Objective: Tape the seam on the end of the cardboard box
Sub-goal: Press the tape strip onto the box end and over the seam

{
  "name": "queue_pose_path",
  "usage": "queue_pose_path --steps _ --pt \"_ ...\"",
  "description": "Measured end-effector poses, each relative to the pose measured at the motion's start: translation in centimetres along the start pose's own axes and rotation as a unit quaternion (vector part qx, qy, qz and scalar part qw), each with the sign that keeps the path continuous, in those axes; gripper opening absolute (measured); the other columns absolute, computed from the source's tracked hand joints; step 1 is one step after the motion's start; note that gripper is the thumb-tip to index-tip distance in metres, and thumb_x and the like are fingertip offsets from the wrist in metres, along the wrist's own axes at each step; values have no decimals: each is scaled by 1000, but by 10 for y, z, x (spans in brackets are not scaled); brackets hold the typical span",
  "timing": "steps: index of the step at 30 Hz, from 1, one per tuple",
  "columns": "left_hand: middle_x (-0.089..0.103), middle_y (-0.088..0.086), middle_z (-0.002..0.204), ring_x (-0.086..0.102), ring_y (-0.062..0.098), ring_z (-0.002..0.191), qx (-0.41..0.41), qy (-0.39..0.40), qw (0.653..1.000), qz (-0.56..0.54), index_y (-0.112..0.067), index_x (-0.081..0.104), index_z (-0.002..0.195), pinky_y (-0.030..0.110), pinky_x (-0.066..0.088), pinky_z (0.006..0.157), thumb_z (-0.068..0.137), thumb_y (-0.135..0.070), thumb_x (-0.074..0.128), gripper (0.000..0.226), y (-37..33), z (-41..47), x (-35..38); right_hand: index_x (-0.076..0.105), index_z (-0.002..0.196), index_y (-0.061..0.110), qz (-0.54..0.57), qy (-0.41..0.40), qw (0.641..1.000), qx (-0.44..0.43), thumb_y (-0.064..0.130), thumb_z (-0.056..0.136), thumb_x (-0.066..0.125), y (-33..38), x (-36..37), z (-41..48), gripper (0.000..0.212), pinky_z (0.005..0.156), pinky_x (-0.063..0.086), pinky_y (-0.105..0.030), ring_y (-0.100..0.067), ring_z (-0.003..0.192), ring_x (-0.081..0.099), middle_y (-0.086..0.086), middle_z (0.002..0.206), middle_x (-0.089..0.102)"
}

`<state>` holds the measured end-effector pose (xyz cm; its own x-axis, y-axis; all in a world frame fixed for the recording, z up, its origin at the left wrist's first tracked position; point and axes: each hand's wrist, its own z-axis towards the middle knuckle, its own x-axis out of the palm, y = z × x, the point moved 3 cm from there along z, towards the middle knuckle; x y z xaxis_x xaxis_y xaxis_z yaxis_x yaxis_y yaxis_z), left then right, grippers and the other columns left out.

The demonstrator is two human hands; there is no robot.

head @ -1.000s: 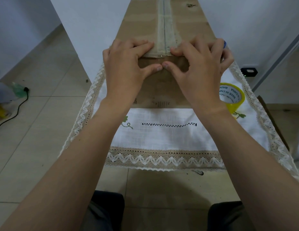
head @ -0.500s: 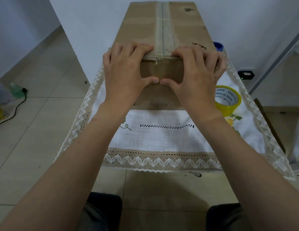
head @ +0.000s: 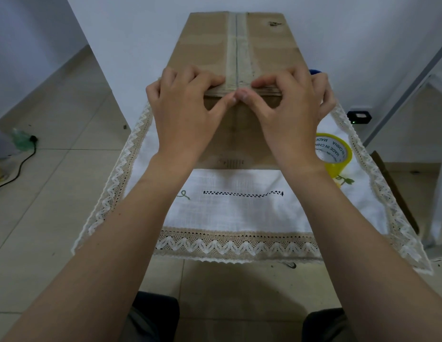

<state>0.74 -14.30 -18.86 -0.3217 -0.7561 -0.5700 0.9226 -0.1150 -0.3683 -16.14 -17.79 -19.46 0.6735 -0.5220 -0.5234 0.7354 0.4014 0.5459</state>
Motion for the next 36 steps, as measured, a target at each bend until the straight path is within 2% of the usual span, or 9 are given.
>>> queue_pose_path --steps 3,8,12,18,21,25,29,33,36 --pt "71 -14 110 58 21 112 11 -6 1000 -5 -39 77 110 38 30 97 90 -67 60 38 0 -2 -1 76 98 40 6 5 1000 -15 75 81 66 -4 -1 2 41 106 23 -41 -20 118 49 21 103 52" --pt "74 -15 108 59 21 108 30 -15 999 -15 -40 78 109 36 27 93 93 -61 61 31 -1 -2 -1 78 96 39 -11 11 998 -53 67 85 68 -4 -5 4 32 102 24 -44 -22 114 52 14 103 64" --pt "76 -17 108 59 22 104 45 -6 998 -43 -41 78 112 34 26 90 94 -51 65 24 3 0 -3 78 100 44 13 34 998 -57 63 86 68 -11 -10 8 25 96 19 -39 -17 115 51 16 103 66" --pt "75 -15 104 56 22 104 11 14 999 -46 -42 79 108 37 29 91 87 -52 71 25 2 2 -2 76 88 35 -23 28 998 -42 75 69 75 0 -6 9 44 85 15 -34 -21 113 50 20 94 54" --pt "74 -15 104 55 21 103 12 21 998 -53 -42 79 108 36 28 91 89 -50 70 23 4 3 -2 76 87 35 -14 49 998 -39 68 75 75 0 -6 13 35 81 12 -33 -22 114 48 21 94 53" --pt "72 -16 104 55 22 104 22 25 998 -54 -40 79 111 32 23 92 93 -45 68 22 5 1 -3 77 90 39 -2 70 997 -43 61 84 73 -7 -11 15 23 86 15 -36 -21 118 48 21 99 56" --pt "70 -15 111 53 23 110 10 39 998 -40 -39 76 115 32 23 96 79 -54 77 39 2 0 -3 75 89 34 -9 52 998 -41 64 78 76 -4 -10 11 32 88 18 -37 -22 117 49 18 101 58" --pt "66 -10 113 55 27 111 38 47 998 23 -36 70 123 38 30 100 67 -62 81 63 0 -5 -1 69 100 33 -30 46 996 -72 63 69 82 -7 -5 2 45 98 24 -42 -25 119 49 8 114 61" --pt "64 -6 116 54 29 111 42 59 996 47 -36 65 131 34 27 99 63 -63 83 75 2 -6 0 66 113 32 -44 38 994 -96 60 67 85 -12 -2 -7 57 107 23 -44 -27 121 49 3 123 59"
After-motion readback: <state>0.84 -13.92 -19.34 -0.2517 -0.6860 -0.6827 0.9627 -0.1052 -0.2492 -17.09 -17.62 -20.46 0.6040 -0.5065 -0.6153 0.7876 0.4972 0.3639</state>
